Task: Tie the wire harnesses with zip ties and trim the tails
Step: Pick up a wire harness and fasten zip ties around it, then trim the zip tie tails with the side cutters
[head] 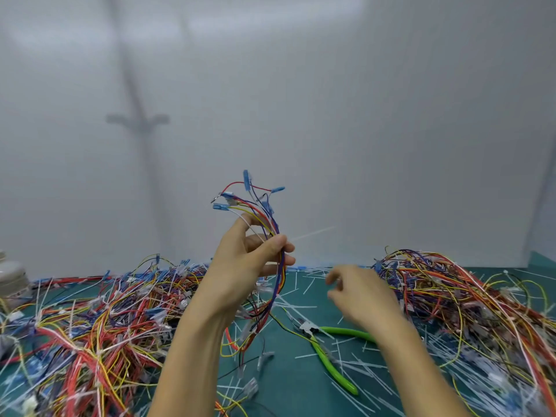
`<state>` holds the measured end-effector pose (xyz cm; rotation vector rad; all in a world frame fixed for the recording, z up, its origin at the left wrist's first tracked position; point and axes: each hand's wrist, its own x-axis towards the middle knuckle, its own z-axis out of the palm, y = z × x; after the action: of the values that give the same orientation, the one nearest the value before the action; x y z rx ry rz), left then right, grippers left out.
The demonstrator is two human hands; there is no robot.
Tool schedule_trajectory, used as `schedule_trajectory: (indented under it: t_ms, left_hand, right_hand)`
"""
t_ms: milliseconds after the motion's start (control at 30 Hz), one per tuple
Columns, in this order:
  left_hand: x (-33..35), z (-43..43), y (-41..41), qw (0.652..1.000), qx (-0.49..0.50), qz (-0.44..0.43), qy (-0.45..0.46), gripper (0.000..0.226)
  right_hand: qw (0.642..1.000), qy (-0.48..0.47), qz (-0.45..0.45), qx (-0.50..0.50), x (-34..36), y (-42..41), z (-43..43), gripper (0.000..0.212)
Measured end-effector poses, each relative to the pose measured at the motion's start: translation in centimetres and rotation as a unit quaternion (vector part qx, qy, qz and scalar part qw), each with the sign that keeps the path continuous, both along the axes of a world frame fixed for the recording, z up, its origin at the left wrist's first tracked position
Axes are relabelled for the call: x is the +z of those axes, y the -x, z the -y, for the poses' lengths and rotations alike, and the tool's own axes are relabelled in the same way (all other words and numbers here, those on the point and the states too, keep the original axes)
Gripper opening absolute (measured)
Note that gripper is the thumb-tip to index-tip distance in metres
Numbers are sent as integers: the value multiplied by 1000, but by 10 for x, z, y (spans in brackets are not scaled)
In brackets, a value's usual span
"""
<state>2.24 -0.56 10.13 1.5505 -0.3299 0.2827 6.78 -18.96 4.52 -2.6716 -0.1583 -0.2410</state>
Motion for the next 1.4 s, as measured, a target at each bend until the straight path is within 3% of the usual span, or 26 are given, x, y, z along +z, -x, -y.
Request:
schedule_trajectory:
  t_ms: [100, 233, 367, 467, 567, 633, 767, 833, 900, 1033, 1100, 1200, 1300, 1400]
  left_hand:
    - [-1, -1, 0, 999, -14, -17, 34, 18]
    - [1, -3, 2, 998, -25, -25, 52, 25]
    - [3, -2, 3, 999, -16, -22, 41, 25]
    - [4, -2, 4, 999, -5, -18, 40, 26]
    - [5, -3, 4, 999, 0, -14, 34, 25]
    - [6, -4, 5, 999, 2, -14, 33, 25]
    - [8, -5, 7, 999, 7, -11, 41, 26]
    - [9, -5, 6, 999, 19, -8, 41, 25]
    - [9, -6, 6, 998, 38, -6, 41, 24]
    - [9, -5, 5, 997, 60, 0, 58, 23]
    - [9, -2, 5, 996, 64, 2, 67, 22]
    - [10, 1, 5, 995, 71, 5, 74, 19]
    - [10, 3, 5, 995, 76, 4, 69, 17]
    - [10, 3, 6, 995, 80, 4, 61, 15]
  right_hand:
    - [991, 104, -80, -8, -37, -9, -6, 34]
    - [983, 160, -91, -6, -62, -13, -12, 33]
    - [983, 162, -91, 4, -66, -12, -11, 20]
    - [990, 110, -82, 16, -61, -11, -8, 18]
    - [1000, -5, 3, 10, -43, -11, -4, 14]
    - [991, -81, 108, -1, -25, -9, -3, 12]
    - [917, -216, 332, -44, 6, 1, -2, 20]
    - [884, -251, 389, -66, 16, 6, 1, 21]
    - [881, -287, 371, -67, 21, 6, 5, 23]
    - [880, -441, 176, 16, 26, 10, 4, 16]
    - [869, -483, 89, 52, 28, 12, 2, 34]
    - [892, -447, 53, 46, 25, 10, -1, 63]
    - [909, -410, 76, 20, 21, 8, -1, 44]
    - [908, -405, 63, 82, 26, 8, 2, 21]
